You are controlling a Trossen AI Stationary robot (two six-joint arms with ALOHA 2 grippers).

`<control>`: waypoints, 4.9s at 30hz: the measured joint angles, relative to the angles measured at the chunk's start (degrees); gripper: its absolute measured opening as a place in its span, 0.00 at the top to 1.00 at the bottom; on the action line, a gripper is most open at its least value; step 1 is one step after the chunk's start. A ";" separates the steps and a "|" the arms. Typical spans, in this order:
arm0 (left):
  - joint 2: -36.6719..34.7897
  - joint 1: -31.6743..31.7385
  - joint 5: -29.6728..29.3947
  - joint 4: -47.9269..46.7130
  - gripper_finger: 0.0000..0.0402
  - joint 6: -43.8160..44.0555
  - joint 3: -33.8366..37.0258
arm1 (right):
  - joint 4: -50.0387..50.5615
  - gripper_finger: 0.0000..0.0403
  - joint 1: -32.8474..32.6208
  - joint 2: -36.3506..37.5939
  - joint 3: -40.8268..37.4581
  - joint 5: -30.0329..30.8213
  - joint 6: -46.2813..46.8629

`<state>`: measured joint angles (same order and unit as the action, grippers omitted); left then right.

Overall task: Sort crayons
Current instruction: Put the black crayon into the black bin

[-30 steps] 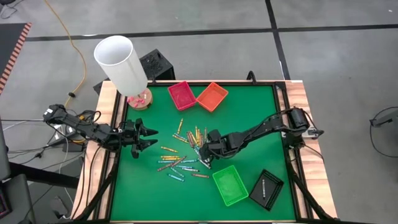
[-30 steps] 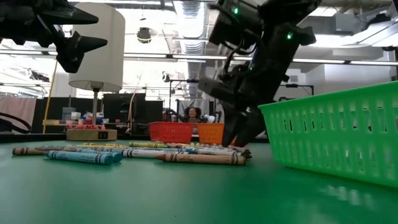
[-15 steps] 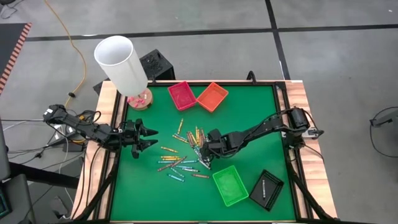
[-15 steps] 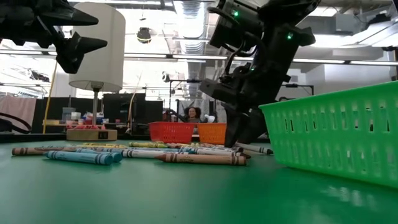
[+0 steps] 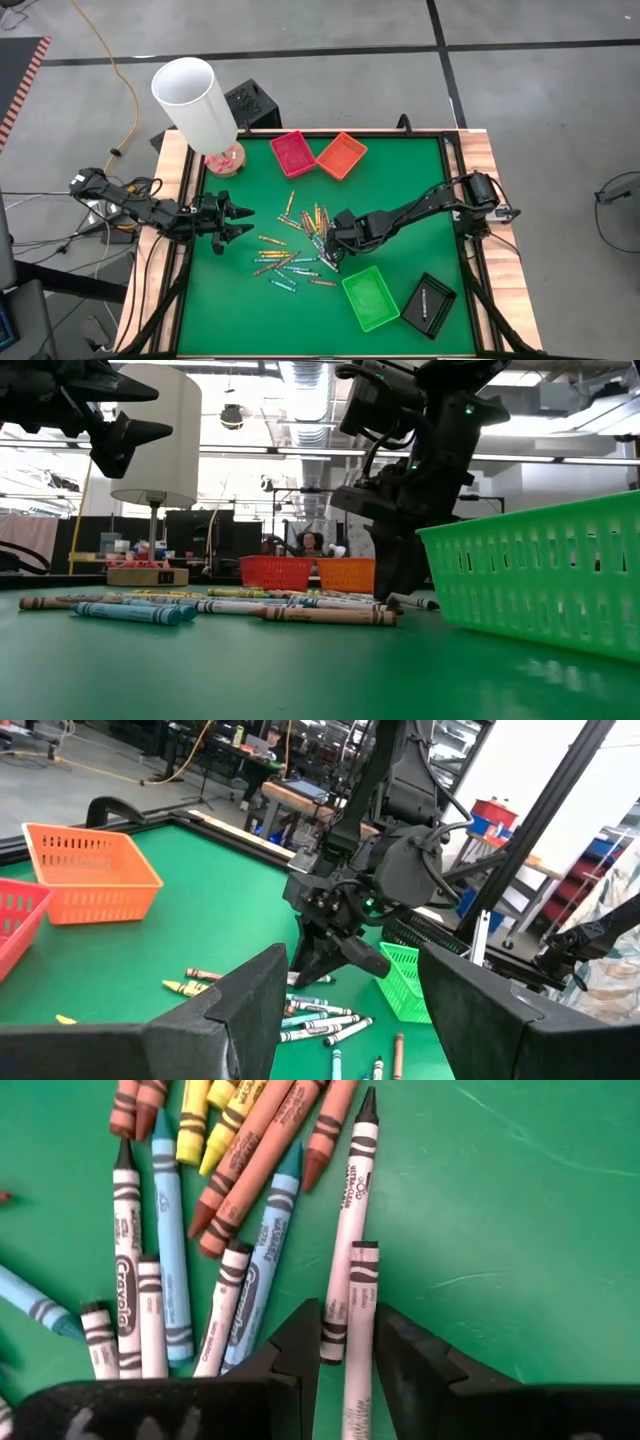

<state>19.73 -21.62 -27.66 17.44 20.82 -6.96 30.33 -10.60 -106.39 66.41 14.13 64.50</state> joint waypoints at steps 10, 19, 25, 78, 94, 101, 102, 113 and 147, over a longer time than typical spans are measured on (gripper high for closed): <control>0.00 0.00 0.02 0.00 0.46 0.00 0.00 | 1.60 0.71 -0.43 0.12 0.09 -2.38 -1.10; 0.00 0.01 0.02 -0.01 0.46 0.00 0.00 | 2.79 0.67 -0.53 0.10 1.01 -5.03 -7.40; -0.01 -0.01 0.02 -0.08 0.46 -0.02 0.00 | 3.69 0.57 -0.05 -0.02 1.92 -6.55 -8.56; -0.01 0.00 -0.20 0.12 0.46 -0.02 0.00 | 43.74 0.99 -7.60 -0.20 20.00 -0.31 5.97; -0.02 0.01 -0.04 0.14 0.46 3.98 0.00 | 59.76 1.00 -28.36 0.59 25.14 -17.52 46.10; -0.02 0.01 -0.07 0.10 0.46 6.04 0.00 | 58.95 1.00 -37.28 0.61 25.29 -26.09 65.97; -0.02 0.01 -0.09 0.10 0.46 6.42 0.00 | 57.89 1.00 -38.43 0.66 25.29 -26.59 67.96; -0.02 0.01 -1.16 0.10 0.46 10.51 0.00 | 52.60 1.00 -40.09 0.28 24.92 -29.14 69.97; -0.02 0.01 -1.25 0.03 0.46 16.73 0.00 | 33.16 1.00 -39.66 9.27 5.10 -23.27 68.97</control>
<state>19.71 -21.61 -28.91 17.47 37.55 -6.96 63.49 -50.26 -97.12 71.51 -9.15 133.47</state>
